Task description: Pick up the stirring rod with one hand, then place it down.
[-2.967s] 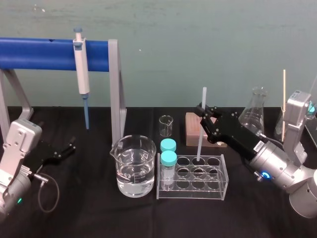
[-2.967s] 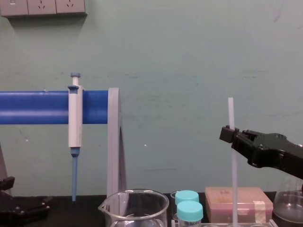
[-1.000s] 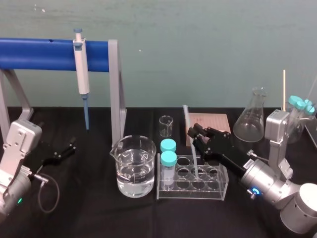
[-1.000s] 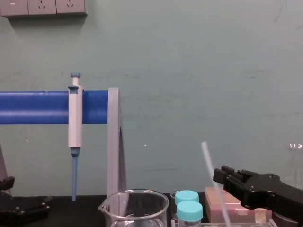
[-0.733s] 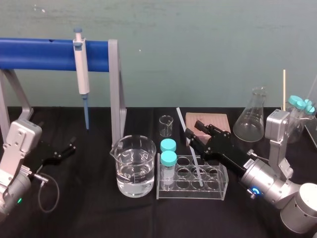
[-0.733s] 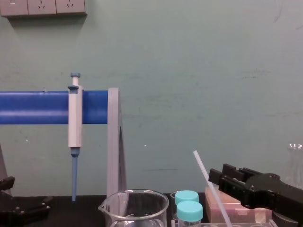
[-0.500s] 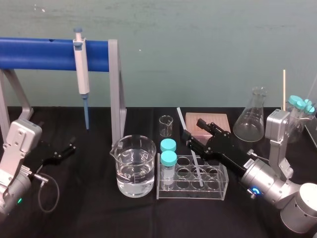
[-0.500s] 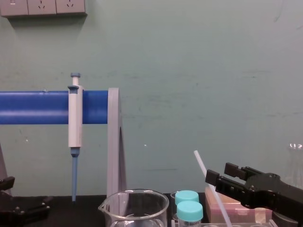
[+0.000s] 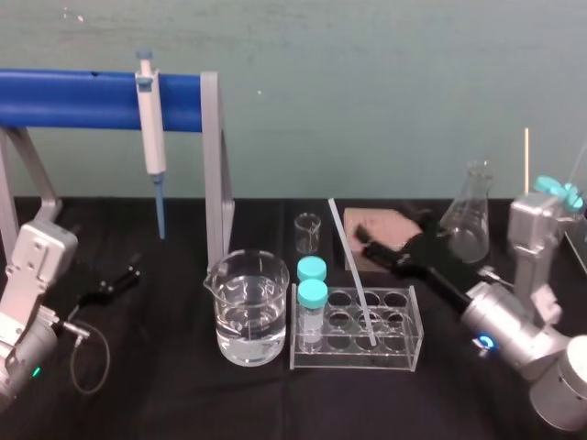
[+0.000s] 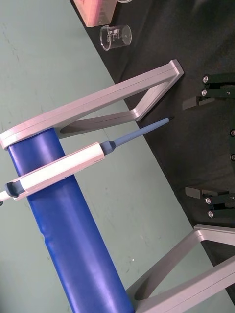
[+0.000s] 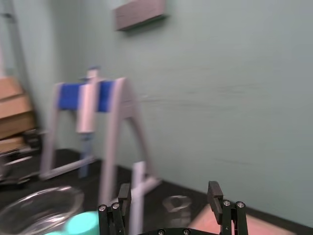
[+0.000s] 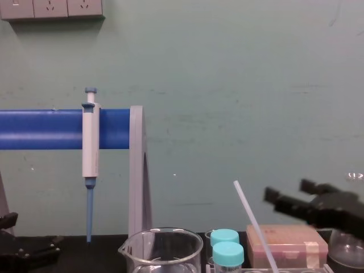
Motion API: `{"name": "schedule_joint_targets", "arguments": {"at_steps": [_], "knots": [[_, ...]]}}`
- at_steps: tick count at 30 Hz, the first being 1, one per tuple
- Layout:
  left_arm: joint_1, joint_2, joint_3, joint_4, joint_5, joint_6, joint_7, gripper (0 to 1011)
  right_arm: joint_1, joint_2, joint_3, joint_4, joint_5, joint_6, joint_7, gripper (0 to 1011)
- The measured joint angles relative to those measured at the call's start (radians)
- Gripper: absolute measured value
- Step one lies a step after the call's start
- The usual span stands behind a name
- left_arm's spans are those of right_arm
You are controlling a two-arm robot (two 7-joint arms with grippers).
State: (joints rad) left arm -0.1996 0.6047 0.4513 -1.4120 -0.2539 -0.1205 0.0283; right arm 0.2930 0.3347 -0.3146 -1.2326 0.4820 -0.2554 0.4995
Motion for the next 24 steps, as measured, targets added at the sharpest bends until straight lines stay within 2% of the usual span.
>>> {"name": "schedule_joint_targets", "arguments": {"at_steps": [5,6,9,16,24], "knots": [[0.0,0.0,0.0,0.0,0.0,0.0,0.0,1000,-0.076,0.002,0.072,-0.096,-0.062,0.025,-0.191,1003],[0.0,0.0,0.0,0.0,0.0,0.0,0.0,1000,-0.076,0.002,0.072,-0.096,-0.062,0.025,-0.191,1003],[0.0,0.0,0.0,0.0,0.0,0.0,0.0,1000,-0.117,0.006,0.104,-0.126,-0.095,0.063,-0.271,1003],[0.0,0.0,0.0,0.0,0.0,0.0,0.0,1000,-0.134,0.001,0.119,-0.1,-0.12,0.131,-0.306,1003],[0.0,0.0,0.0,0.0,0.0,0.0,0.0,1000,-0.129,-0.011,0.12,-0.063,-0.139,0.165,-0.307,1003]]}}
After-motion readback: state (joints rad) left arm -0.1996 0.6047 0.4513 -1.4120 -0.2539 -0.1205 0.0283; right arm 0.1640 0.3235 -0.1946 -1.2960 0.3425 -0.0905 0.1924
